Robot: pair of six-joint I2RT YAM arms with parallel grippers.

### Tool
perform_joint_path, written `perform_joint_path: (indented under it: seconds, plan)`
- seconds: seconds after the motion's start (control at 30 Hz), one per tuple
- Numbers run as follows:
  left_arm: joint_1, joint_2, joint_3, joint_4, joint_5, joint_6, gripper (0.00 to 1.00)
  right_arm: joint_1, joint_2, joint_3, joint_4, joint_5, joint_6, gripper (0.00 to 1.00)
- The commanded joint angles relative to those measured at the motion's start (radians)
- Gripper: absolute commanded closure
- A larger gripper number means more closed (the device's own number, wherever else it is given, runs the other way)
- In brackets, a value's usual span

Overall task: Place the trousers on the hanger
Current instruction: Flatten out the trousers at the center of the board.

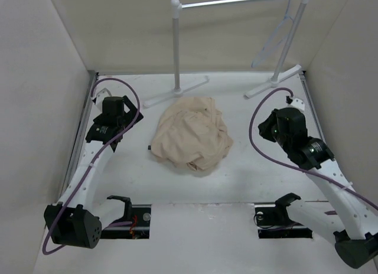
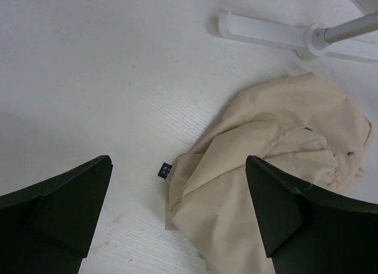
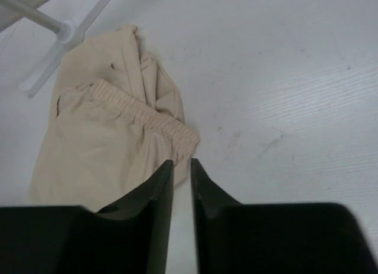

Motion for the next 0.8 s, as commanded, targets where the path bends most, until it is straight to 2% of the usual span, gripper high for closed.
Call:
perform_joint_path:
  seconds: [0.0, 0.03, 0.1, 0.17, 0.27, 0.3, 0.37, 0.4, 0.43, 0.47, 0.53, 0.57, 0.63, 0.7, 0.77]
  plan:
    - [0.017, -0.042, -0.004, 0.026, -0.021, -0.017, 0.0, 0.023, 0.07, 0.088, 0.025, -0.059, -0.026, 0.87]
    - [0.017, -0.055, -0.017, 0.043, -0.027, -0.017, 0.0, 0.03, 0.11, 0.112, 0.002, -0.079, -0.029, 0.94]
    - [0.002, -0.092, -0.049, 0.071, -0.078, -0.037, 0.0, 0.046, 0.19, 0.155, -0.012, -0.11, -0.033, 0.99]
    - [-0.007, -0.118, -0.063, 0.057, -0.153, -0.072, 0.0, 0.089, 0.269, 0.2, 0.008, -0.138, -0.041, 1.0]
    - [-0.015, -0.099, -0.06, 0.033, -0.157, -0.109, 0.01, 0.145, 0.432, 0.293, 0.057, -0.182, -0.065, 1.0]
    - [-0.012, -0.074, -0.049, 0.027, -0.131, -0.106, 0.16, 0.159, 0.495, 0.334, 0.066, -0.188, -0.065, 1.0]
    - [0.001, -0.017, -0.028, 0.011, -0.071, -0.085, 0.58, 0.173, 0.622, 0.426, 0.092, -0.193, -0.072, 1.0]
    - [0.007, 0.018, -0.014, -0.015, -0.039, -0.074, 0.7, 0.176, 0.686, 0.479, 0.104, -0.197, -0.075, 0.99]
    - [0.019, 0.058, -0.003, -0.045, -0.009, -0.075, 0.77, 0.178, 0.755, 0.541, 0.11, -0.21, -0.078, 0.98]
    - [0.03, 0.095, 0.003, -0.068, 0.012, -0.084, 0.8, 0.181, 0.805, 0.588, 0.115, -0.216, -0.084, 0.95]
    - [0.022, 0.144, -0.011, -0.085, 0.022, -0.112, 0.79, 0.19, 0.924, 0.692, 0.136, -0.208, -0.101, 0.76]
    - [0.013, 0.158, -0.017, -0.095, 0.031, -0.117, 0.73, 0.19, 0.984, 0.736, 0.15, -0.201, -0.116, 0.64]
    - [-0.024, 0.164, -0.044, -0.081, 0.041, -0.123, 0.55, 0.193, 1.09, 0.824, 0.144, -0.194, -0.13, 0.44]
    - [-0.062, 0.15, -0.076, -0.055, 0.048, -0.121, 0.4, 0.193, 1.174, 0.878, 0.129, -0.181, -0.128, 0.35]
    - [-0.088, 0.124, -0.115, -0.023, 0.052, -0.124, 0.32, 0.193, 1.236, 0.918, 0.097, -0.175, -0.119, 0.31]
